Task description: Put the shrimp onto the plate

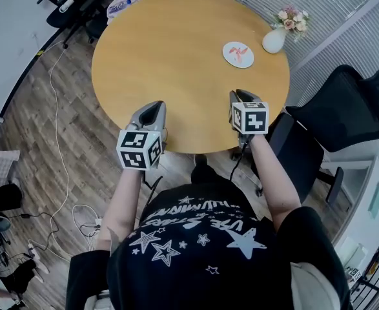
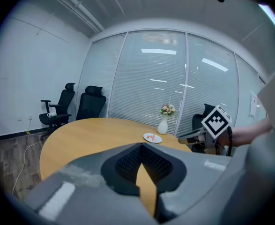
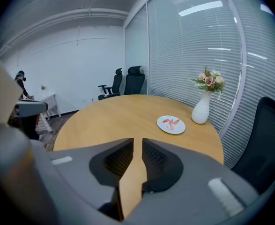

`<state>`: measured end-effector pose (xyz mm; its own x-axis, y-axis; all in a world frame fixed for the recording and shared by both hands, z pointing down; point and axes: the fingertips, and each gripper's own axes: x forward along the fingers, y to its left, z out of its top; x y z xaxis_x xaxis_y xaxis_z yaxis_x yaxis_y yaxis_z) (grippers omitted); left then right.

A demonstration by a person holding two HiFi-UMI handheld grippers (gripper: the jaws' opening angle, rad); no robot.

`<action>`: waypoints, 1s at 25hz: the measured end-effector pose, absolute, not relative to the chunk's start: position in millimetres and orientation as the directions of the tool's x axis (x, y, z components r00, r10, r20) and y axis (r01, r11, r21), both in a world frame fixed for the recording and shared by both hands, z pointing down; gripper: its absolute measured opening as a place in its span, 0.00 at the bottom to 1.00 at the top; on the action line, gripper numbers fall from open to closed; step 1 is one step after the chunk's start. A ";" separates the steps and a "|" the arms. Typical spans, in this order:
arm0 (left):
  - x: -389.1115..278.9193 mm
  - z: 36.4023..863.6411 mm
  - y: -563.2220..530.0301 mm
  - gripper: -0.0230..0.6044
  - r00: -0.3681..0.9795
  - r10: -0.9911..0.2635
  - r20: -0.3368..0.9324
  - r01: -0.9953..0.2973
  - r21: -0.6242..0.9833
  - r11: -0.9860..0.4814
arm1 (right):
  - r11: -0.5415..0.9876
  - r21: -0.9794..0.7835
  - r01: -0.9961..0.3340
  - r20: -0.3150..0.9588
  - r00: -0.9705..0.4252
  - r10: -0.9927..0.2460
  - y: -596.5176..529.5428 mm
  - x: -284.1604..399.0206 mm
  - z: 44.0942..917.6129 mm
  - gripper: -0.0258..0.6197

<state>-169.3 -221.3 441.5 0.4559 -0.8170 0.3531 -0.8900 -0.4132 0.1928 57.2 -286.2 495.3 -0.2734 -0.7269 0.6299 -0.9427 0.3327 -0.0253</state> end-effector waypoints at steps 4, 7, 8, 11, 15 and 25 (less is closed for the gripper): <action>-180.7 440.7 -193.8 0.04 0.458 -0.818 0.347 -0.889 0.201 -0.412 | 0.320 -0.018 -0.947 0.621 -0.261 -0.739 -257.4 49.0 489.2 0.12; -184.4 439.7 -175.4 0.04 0.467 -0.816 0.342 -0.884 0.205 -0.420 | 0.307 -0.018 -0.952 0.610 -0.254 -0.751 -237.4 46.1 483.2 0.12; -184.5 439.2 -170.0 0.04 0.472 -0.814 0.340 -0.881 0.204 -0.426 | 0.304 -0.018 -0.953 0.605 -0.252 -0.755 -231.2 45.6 481.5 0.11; -184.1 437.7 -155.1 0.04 0.486 -0.808 0.333 -0.874 0.200 -0.444 | 0.291 -0.023 -0.957 0.591 -0.247 -0.768 -213.0 45.0 477.9 0.09; -187.6 437.5 -132.2 0.04 0.501 -0.798 0.334 -0.865 0.199 -0.461 | 0.272 -0.021 -0.962 0.588 -0.232 -0.775 -183.8 41.3 477.5 0.08; -196.4 455.6 -79.1 0.04 0.560 -0.749 0.354 -0.829 0.220 -0.515 | 0.222 -0.014 -0.975 0.597 -0.186 -0.781 -108.1 31.7 488.7 0.04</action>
